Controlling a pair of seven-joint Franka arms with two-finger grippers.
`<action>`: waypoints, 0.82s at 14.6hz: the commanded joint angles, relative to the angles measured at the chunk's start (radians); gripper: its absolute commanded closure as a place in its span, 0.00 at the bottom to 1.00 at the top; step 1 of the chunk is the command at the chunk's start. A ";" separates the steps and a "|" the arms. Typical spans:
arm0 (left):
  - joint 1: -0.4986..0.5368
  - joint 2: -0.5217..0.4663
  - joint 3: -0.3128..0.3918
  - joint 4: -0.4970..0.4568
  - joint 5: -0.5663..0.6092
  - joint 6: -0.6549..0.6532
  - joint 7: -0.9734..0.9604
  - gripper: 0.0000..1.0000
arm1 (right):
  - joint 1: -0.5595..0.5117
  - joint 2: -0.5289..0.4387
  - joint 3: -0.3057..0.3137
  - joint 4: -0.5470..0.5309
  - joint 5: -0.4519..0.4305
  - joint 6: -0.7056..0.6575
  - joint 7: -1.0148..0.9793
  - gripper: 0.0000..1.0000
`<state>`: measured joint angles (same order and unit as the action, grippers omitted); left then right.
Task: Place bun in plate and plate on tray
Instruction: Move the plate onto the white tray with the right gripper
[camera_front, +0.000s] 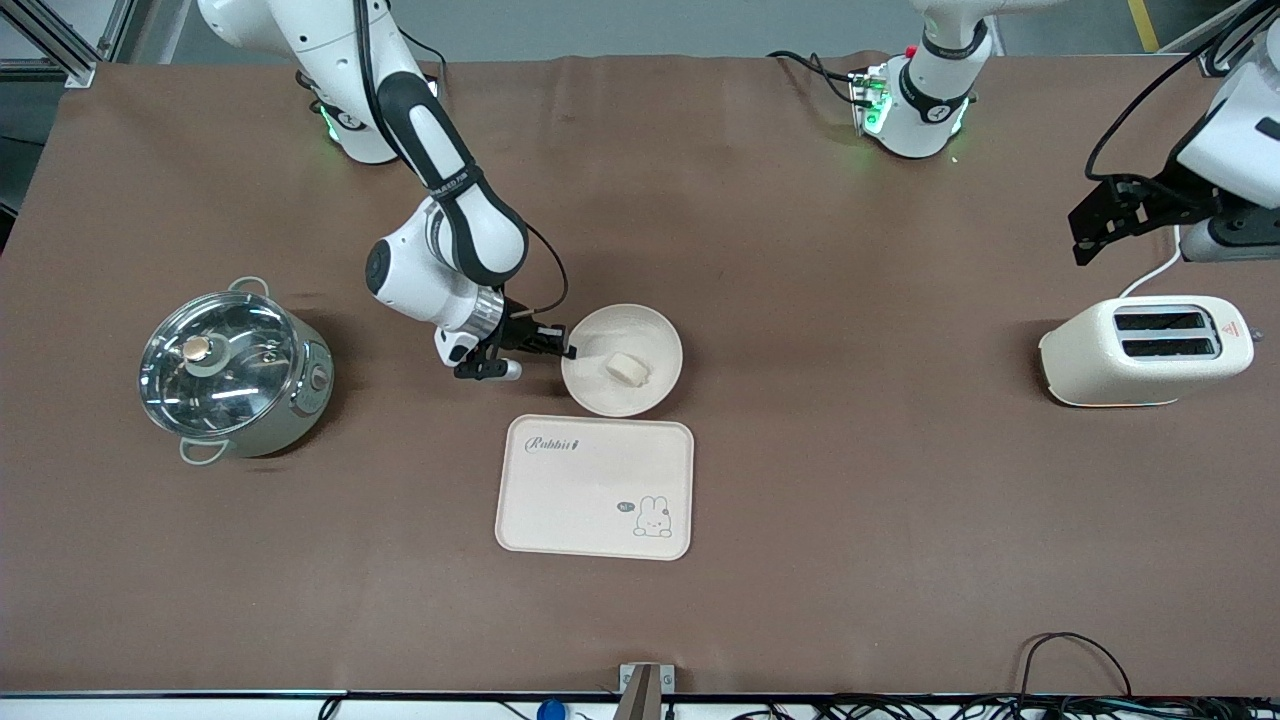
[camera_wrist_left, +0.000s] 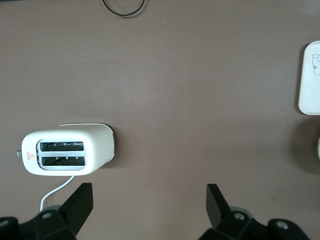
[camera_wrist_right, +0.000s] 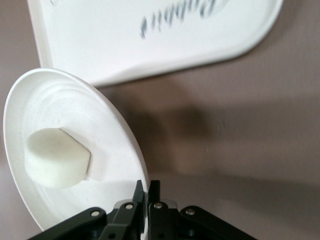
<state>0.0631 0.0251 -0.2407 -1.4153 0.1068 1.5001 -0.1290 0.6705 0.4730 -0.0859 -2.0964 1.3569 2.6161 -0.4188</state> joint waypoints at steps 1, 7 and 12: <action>-0.057 -0.024 0.079 -0.022 -0.022 -0.030 0.040 0.00 | -0.060 0.021 0.000 0.056 0.016 -0.010 -0.011 1.00; -0.095 -0.056 0.136 -0.047 -0.082 -0.064 0.065 0.00 | -0.193 0.272 0.000 0.425 -0.131 -0.068 0.078 1.00; -0.100 -0.051 0.127 -0.047 -0.087 -0.063 0.042 0.00 | -0.242 0.377 0.002 0.627 -0.468 -0.185 0.429 1.00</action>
<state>-0.0311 -0.0043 -0.1155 -1.4424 0.0401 1.4399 -0.0786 0.4322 0.8020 -0.0959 -1.5479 0.9741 2.4489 -0.0894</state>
